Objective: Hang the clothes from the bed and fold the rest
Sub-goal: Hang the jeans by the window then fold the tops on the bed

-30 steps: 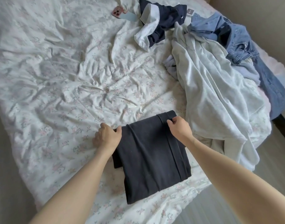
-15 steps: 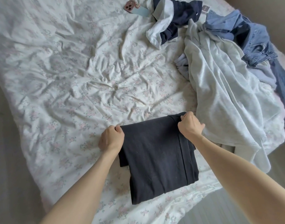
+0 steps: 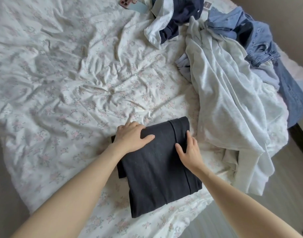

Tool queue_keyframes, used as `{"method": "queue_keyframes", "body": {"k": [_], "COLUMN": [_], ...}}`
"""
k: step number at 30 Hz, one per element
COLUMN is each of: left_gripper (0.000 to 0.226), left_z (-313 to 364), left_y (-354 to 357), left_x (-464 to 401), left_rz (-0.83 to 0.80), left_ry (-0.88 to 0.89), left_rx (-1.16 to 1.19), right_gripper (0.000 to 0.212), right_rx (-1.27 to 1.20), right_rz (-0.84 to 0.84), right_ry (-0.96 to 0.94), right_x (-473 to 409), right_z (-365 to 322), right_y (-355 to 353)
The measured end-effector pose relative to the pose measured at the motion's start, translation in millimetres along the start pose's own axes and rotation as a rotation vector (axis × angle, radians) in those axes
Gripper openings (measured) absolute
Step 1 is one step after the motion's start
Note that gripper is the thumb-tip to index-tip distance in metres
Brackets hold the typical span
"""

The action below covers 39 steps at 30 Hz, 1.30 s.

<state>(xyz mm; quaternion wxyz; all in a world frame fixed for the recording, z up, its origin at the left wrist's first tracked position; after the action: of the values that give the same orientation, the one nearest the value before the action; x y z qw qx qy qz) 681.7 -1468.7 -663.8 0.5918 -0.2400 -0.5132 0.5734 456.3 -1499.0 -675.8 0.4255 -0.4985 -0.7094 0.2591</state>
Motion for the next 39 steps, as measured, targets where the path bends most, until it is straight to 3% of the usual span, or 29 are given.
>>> {"method": "queue_keyframes", "body": {"k": [4,8,11,17,19,21,24,27,30,34,39], "left_gripper": [0.091,0.069,0.048,0.041,0.038,0.042,0.044,0.041,0.040,0.044,0.042], "left_z": [16,23,33,58,70,79,88,91,91,86,63], "left_y": [18,19,9,-23,-36,-52,-78,-109,-147,-191,-229], "left_x": [-26,-38,-27,43,65,85,110,141,182,249,326], "left_rz": [-0.339,-0.377,-0.232,0.234,0.339,0.413,0.511,0.624,0.778,0.960,1.058], "left_ry": [-0.065,-0.083,0.006,0.313,0.400,0.437,0.408,0.366,0.317,0.208,0.083], "left_rx": [0.093,0.059,-0.022,-0.075,-0.098,-0.146,-0.188,-0.224,-0.255,-0.322,-0.431], "right_gripper": [0.075,0.083,0.087,0.095,0.085,0.063,0.039,0.032,0.031,0.045,0.047], "right_rx": [0.012,0.234,0.400,0.698,0.738,0.718,0.623,0.517,0.417,0.317,0.230], "right_rz": [-0.004,0.007,0.016,-0.146,-0.209,-0.171,-0.048,0.125,0.266,0.449,0.502], "right_ry": [-0.015,-0.143,-0.331,-0.789,-0.859,-0.865,-0.830,-0.869,-0.959,-1.131,-1.289], "right_x": [4,-1,-10,-13,-1,16,47,79,116,173,232], "right_z": [6,6,-9,-58,-72,-84,-96,-116,-148,-194,-248], "right_y": [2,-12,-30,-67,-75,-86,-104,-125,-147,-169,-170]}}
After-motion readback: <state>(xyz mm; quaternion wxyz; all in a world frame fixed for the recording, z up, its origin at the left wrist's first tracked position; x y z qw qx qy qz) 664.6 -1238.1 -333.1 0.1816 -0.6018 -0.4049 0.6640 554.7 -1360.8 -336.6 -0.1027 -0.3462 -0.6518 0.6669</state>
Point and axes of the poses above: each hand's wrist, its own x-axis away from the middle knuckle, its own y-axis out of the palm, z = x × y, the point moved 4 cm from there along -x, towards the middle knuckle, and after that the axes turned 9 degrees about z, right-handed, at the moved point
